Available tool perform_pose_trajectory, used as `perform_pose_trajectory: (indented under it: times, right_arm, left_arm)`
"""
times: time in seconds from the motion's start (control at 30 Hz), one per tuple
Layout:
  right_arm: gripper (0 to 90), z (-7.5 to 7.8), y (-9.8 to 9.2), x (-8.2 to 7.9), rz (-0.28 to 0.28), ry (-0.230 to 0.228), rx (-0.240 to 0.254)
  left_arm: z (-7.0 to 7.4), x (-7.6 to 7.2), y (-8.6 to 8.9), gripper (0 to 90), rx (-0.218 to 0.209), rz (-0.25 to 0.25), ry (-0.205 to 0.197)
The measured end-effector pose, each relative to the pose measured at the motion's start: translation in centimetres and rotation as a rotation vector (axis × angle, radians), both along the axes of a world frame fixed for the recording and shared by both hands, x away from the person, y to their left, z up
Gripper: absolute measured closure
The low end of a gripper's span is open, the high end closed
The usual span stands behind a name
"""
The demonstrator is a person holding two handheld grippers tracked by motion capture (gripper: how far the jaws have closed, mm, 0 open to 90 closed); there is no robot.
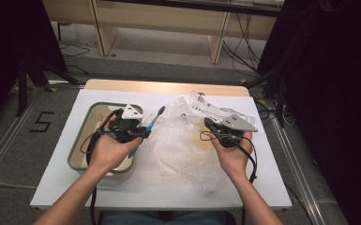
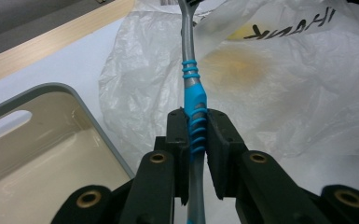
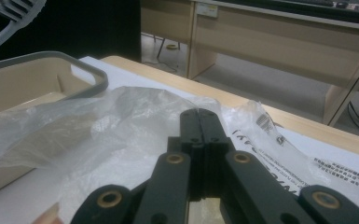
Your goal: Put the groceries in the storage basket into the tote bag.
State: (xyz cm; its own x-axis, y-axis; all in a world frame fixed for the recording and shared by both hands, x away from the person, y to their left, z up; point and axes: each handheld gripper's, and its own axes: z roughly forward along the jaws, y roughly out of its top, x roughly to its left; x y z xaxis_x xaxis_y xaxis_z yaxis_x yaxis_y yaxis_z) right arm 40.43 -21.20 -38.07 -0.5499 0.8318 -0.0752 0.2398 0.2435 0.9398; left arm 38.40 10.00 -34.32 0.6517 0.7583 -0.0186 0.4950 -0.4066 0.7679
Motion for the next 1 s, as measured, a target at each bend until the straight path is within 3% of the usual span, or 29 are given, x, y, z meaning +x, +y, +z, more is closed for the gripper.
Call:
perform_pose_trajectory:
  times: [0.5,1.0]
  right_arm:
    - [90.0,0.0,0.0,0.0,0.001,0.002,-0.002]
    - [90.0,0.1,0.0,-0.1,0.001,-0.003,0.006]
  left_arm:
    - [-0.4,-0.3,-1.1,79.3,0.001,-0.021,-0.005]
    - [-1.3,-0.6,-2.7,79.3,0.031,-0.062,0.013]
